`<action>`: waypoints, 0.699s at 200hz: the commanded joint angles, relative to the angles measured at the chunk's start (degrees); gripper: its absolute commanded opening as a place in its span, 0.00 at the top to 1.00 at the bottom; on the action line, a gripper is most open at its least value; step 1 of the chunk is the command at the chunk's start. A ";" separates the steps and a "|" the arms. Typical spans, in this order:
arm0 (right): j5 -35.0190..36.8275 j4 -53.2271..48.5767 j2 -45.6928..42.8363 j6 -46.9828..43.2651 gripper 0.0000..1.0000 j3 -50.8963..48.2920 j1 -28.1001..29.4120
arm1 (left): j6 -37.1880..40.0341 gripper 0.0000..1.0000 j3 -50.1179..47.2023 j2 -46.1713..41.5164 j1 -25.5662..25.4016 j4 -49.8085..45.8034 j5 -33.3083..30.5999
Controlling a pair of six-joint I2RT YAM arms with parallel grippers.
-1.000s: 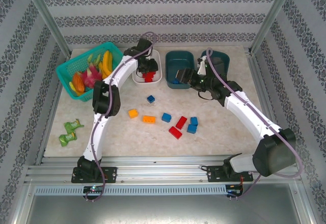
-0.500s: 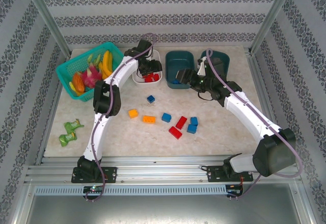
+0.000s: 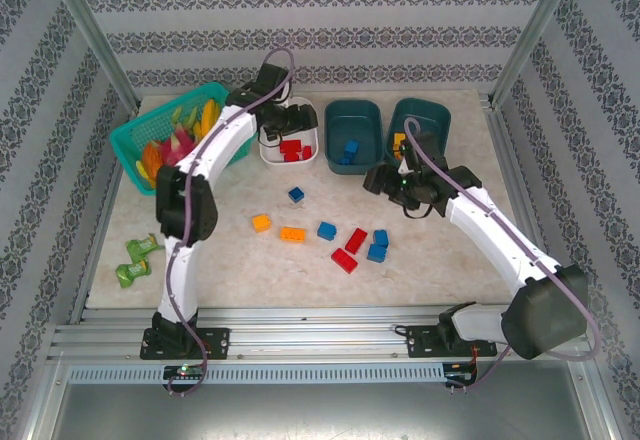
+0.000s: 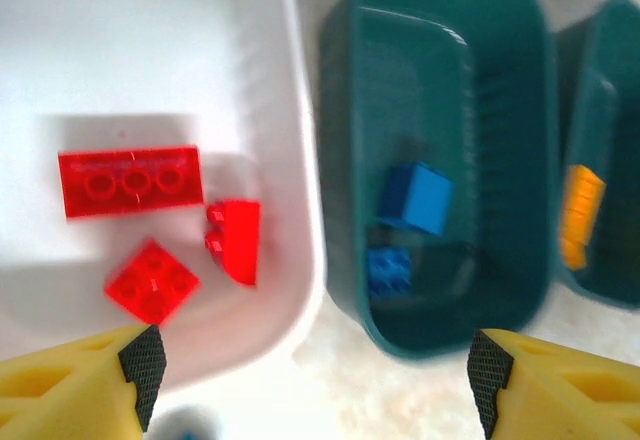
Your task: Sort the legos into containers by color
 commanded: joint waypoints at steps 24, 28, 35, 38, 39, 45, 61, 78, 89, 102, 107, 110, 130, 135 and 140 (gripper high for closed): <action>-0.63 -10.49 -0.31 -7.28 0.30 -7.07 1.74 | -3.71 0.16 -26.36 -21.22 -8.60 11.44 1.49; -0.92 -10.55 0.10 -8.18 0.30 -7.48 1.84 | -4.05 0.16 -28.82 -22.80 -9.66 12.18 1.50; -1.30 -10.73 1.20 -9.53 0.31 -8.03 1.88 | -4.55 0.16 -32.88 -25.80 -11.20 13.72 1.67; -1.44 -10.79 1.79 -10.00 0.31 -8.20 1.89 | -4.89 0.16 -34.76 -26.90 -11.81 14.42 1.88; -1.49 -10.86 1.97 -10.22 0.31 -8.20 1.88 | -5.13 0.16 -35.29 -27.36 -12.10 14.76 1.97; -1.71 -11.00 3.19 -11.24 0.31 -8.39 1.88 | -6.11 0.15 -39.09 -29.87 -13.38 16.62 2.24; -2.99 -9.74 6.12 -13.16 0.32 -8.62 1.88 | -8.39 0.14 -47.57 -36.11 -16.55 20.82 2.12; -4.25 -8.13 8.75 -14.55 0.33 -7.80 1.97 | -10.37 0.13 -53.86 -41.21 -19.01 23.31 1.55; -4.13 -7.72 10.43 -15.06 0.33 -6.94 2.03 | -11.13 0.13 -56.40 -43.06 -20.05 23.64 1.16; -3.27 -7.99 12.61 -15.61 0.33 -6.10 2.00 | -11.73 0.13 -58.36 -44.28 -20.90 23.28 0.60; -3.14 -8.12 13.45 -15.77 0.34 -5.80 1.82 | -11.99 0.13 -58.81 -44.79 -21.05 23.27 0.42; -3.13 -8.13 13.89 -15.86 0.35 -5.74 1.77 | -12.07 0.13 -59.06 -44.93 -21.14 23.27 0.35; -2.44 -7.59 15.65 -16.06 0.37 -5.55 1.53 | -12.02 0.13 -59.24 -45.52 -21.52 22.71 -0.53; -2.23 -7.38 15.95 -16.15 0.38 -5.46 1.44 | -11.95 0.13 -59.10 -45.52 -21.58 22.61 -0.65; -2.08 -7.23 16.34 -16.26 0.39 -5.40 1.44 | -11.88 0.13 -59.03 -45.52 -21.63 22.57 -0.83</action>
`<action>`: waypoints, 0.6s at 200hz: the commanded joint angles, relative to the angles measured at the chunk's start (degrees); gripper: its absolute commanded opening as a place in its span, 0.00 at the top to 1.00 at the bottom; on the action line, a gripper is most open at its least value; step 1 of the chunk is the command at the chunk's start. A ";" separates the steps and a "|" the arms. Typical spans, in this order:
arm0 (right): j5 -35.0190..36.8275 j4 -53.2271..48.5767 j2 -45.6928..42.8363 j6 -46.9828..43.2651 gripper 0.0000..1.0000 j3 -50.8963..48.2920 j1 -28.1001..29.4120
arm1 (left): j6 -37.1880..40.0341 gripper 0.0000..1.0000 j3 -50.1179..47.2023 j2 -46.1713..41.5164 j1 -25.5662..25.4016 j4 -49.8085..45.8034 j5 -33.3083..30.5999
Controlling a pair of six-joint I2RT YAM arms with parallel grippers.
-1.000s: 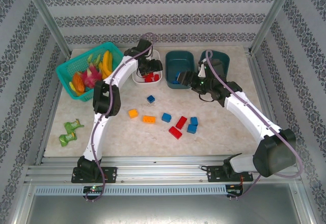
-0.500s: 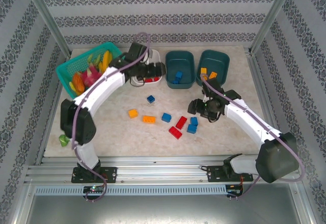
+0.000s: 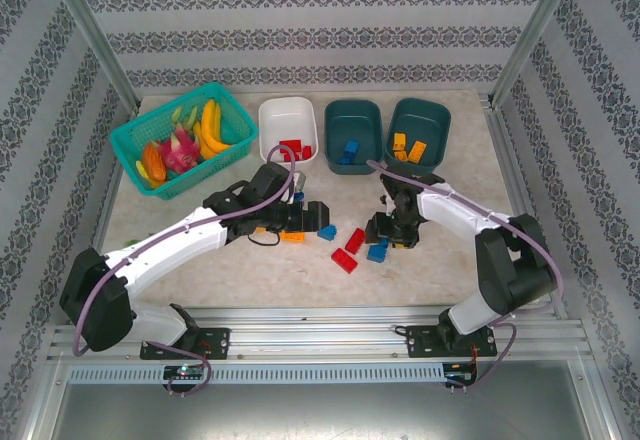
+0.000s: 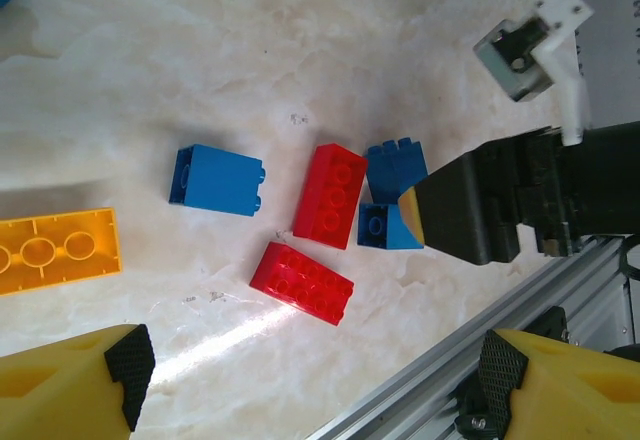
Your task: Sort the legos into containers by color
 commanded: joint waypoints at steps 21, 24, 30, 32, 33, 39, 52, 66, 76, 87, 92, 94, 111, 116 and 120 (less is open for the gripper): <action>1.67 1.44 3.02 -2.40 0.41 2.08 -0.25 | -1.24 0.13 0.57 -1.17 -1.23 3.59 -2.16; 1.83 1.50 3.27 -2.39 0.42 2.28 -0.27 | -1.29 0.13 0.67 -1.12 -1.30 3.67 -2.20; 1.96 1.59 3.82 -2.57 0.42 2.61 -0.42 | -1.31 0.13 0.75 -0.93 -1.46 3.77 -2.18; 2.06 1.59 3.97 -2.65 0.43 2.68 -0.37 | -1.35 0.13 0.85 -0.93 -1.49 3.84 -2.17; 2.11 1.59 4.05 -2.64 0.43 2.75 -0.41 | -1.33 0.13 0.85 -0.87 -1.50 3.85 -2.20; 2.26 1.65 4.66 -2.77 0.44 3.11 -0.57 | -1.35 0.13 0.98 -0.68 -1.66 3.95 -2.16; 2.59 1.75 5.59 -2.88 0.46 3.76 -0.78 | -1.18 0.13 1.33 -0.29 -1.94 3.84 -2.10; 2.93 1.60 6.49 -3.06 0.48 4.31 -0.84 | -1.08 0.13 1.57 -0.08 -2.19 3.87 -2.14; 3.16 1.66 6.98 -3.14 0.50 4.52 -1.05 | -1.09 0.14 1.60 0.11 -2.29 3.99 -2.19; 3.45 1.75 7.29 -3.15 0.52 4.55 -1.12 | -1.10 0.14 1.65 0.13 -2.29 4.19 -2.17; 3.54 1.77 7.47 -3.08 0.52 4.50 -1.23 | -1.21 0.14 1.73 0.23 -2.34 4.29 -2.20; 3.56 1.77 7.49 -3.06 0.52 4.54 -1.21 | -1.11 0.14 1.79 0.20 -2.37 4.34 -2.17; 3.66 1.61 7.30 -2.85 0.53 4.43 -1.38 | -1.15 0.14 1.89 0.27 -2.47 4.48 -2.20; 3.80 1.59 7.13 -2.73 0.53 4.32 -1.41 | -1.06 0.14 1.98 0.37 -2.47 4.54 -2.27; 3.94 1.65 6.92 -2.63 0.53 4.17 -1.49 | -1.06 0.14 1.91 0.42 -2.50 4.56 -2.29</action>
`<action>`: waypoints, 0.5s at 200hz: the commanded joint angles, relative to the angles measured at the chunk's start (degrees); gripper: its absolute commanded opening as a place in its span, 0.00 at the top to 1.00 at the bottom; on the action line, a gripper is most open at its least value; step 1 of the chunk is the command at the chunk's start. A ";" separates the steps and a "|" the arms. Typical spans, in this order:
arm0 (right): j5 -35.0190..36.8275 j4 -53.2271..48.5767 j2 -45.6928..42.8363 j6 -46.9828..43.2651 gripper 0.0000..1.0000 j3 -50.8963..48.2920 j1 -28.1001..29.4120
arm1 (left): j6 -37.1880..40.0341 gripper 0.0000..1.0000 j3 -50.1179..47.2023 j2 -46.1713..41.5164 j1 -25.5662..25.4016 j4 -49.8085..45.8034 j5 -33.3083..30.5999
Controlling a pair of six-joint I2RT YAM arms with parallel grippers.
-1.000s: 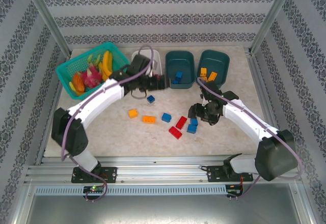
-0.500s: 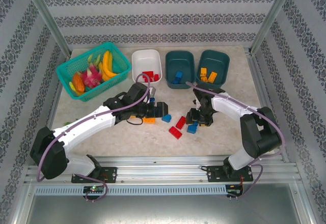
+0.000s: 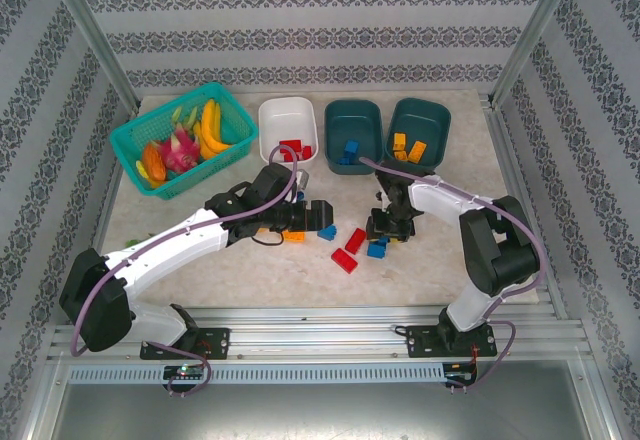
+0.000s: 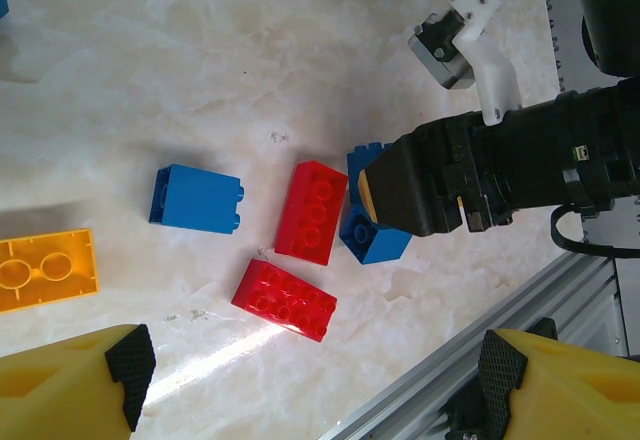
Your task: Sort the legos into containers by color
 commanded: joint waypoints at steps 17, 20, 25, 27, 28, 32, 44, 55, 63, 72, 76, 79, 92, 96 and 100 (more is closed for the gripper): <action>1.95 0.25 -0.18 0.26 0.53 0.28 -1.02 | -0.51 0.13 1.71 0.67 -1.03 2.60 -0.70; 1.98 0.40 -0.12 0.35 0.53 0.25 -1.12 | -0.53 0.13 1.75 0.63 -1.03 2.65 -0.73; 1.95 0.65 0.05 0.46 0.53 0.14 -1.16 | -0.58 0.13 1.77 0.78 -1.03 2.69 -0.70; 1.99 0.81 0.16 0.57 0.53 0.11 -1.26 | -0.59 0.13 1.72 0.75 -1.03 2.74 -0.72; 1.97 0.87 0.17 0.57 0.54 0.10 -1.34 | -0.59 0.13 1.76 0.77 -1.03 2.74 -0.70; 1.97 1.12 0.39 0.66 0.54 0.10 -1.47 | -0.59 0.13 1.75 0.88 -1.07 2.80 -0.64; 2.02 1.73 1.10 1.00 0.56 0.34 -1.73 | -0.52 0.13 2.01 1.14 -1.11 2.93 -0.49; 2.38 2.11 1.68 1.16 0.60 0.66 -1.93 | -0.47 0.14 2.18 1.42 -1.12 2.76 -0.35; 2.58 2.28 1.88 1.26 0.64 0.87 -2.01 | -0.38 0.14 2.32 1.59 -1.16 2.74 -0.40; 2.74 2.33 1.88 1.32 0.68 1.06 -2.03 | -0.24 0.14 2.48 1.67 -1.20 2.60 -0.38; 2.93 2.33 1.80 1.35 0.71 1.13 -2.02 | -0.24 0.14 2.52 1.64 -1.20 2.53 -0.43; 3.05 2.26 1.67 1.37 0.72 1.25 -1.97 | -0.29 0.14 2.56 1.66 -1.18 2.49 -0.47; 4.53 1.41 0.02 1.48 0.76 2.03 -1.64 | -0.62 0.14 2.98 1.46 -1.20 2.32 -0.88; 5.25 1.24 -0.93 1.52 0.77 2.41 -1.23 | -0.74 0.14 3.21 1.33 -1.20 2.24 -1.03; 6.07 1.06 -2.01 1.43 0.77 2.86 -0.80 | -0.87 0.14 3.65 1.31 -1.16 2.18 -1.23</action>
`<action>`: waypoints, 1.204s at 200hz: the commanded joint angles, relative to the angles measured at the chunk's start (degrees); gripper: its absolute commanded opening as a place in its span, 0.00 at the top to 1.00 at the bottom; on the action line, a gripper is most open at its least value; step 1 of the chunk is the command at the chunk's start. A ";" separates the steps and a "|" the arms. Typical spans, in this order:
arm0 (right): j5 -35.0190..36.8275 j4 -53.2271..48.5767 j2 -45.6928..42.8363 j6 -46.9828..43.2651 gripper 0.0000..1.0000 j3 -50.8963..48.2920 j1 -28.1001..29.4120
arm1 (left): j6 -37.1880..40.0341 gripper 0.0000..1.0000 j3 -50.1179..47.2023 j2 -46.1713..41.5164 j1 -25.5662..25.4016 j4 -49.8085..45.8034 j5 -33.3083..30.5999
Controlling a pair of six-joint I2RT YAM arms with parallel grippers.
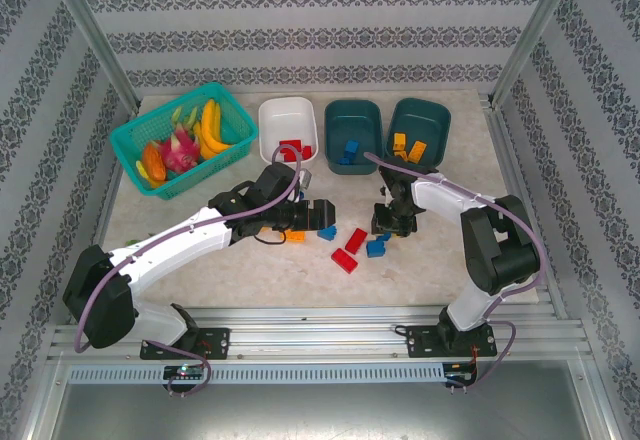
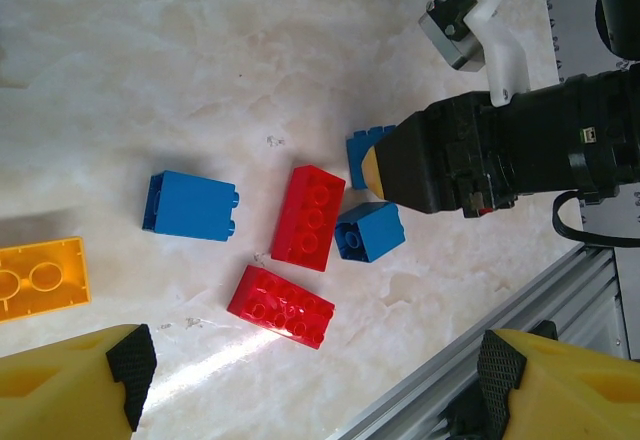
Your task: Sort the legos into containers by color
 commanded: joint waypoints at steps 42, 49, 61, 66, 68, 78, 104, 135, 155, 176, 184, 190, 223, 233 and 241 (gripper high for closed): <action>7.82 -2.86 -3.73 1.03 0.77 14.62 2.60 | -2.34 0.14 11.79 3.43 3.24 -0.98 -0.58; 8.23 -3.18 -1.93 1.08 0.78 17.40 2.64 | -2.55 0.13 13.41 4.40 4.35 -0.91 -0.13; 8.74 -3.72 1.87 0.79 0.78 22.57 2.53 | -2.45 0.13 16.03 6.51 6.31 -0.63 1.03; 9.12 -4.05 3.63 0.60 0.78 24.54 2.52 | -2.35 0.13 17.19 7.39 7.06 -0.58 1.48; 9.34 -4.17 4.31 0.52 0.78 25.53 2.53 | -2.35 0.13 17.62 7.93 7.33 -0.55 1.54; 10.54 -4.88 7.88 0.11 0.79 30.03 2.51 | -2.31 0.13 19.99 10.11 8.95 -0.54 2.35; 13.84 -7.52 17.45 -0.21 0.79 41.21 1.76 | -1.69 0.13 24.94 15.50 12.73 0.20 3.71; 14.90 -11.65 28.71 0.20 0.79 53.73 0.05 | -0.72 0.13 30.47 21.52 16.01 -0.15 4.97; 14.89 -14.75 34.87 0.41 0.79 60.33 -0.72 | 0.41 0.14 33.75 24.67 16.84 -2.06 4.91; 14.80 -17.15 39.46 0.68 0.77 65.50 -0.99 | 0.99 0.14 35.29 26.56 17.03 -3.15 4.59; 14.71 -17.60 40.55 0.70 0.75 66.58 -1.01 | 0.98 0.14 35.27 26.86 16.99 -3.26 4.41; 14.47 -18.03 41.26 0.88 0.74 67.29 -0.99 | 0.84 0.14 35.15 26.96 17.02 -3.39 4.21; 13.43 -18.37 41.26 1.48 0.54 68.43 -0.83 | 0.72 0.14 34.34 26.54 17.03 -4.13 3.31; 13.23 -18.14 40.25 1.46 0.49 68.69 -0.72 | 0.84 0.14 34.34 26.20 17.03 -4.72 3.01; 12.86 -17.88 39.22 1.53 0.48 69.01 -0.56 | 0.94 0.14 34.39 25.71 17.03 -5.31 2.74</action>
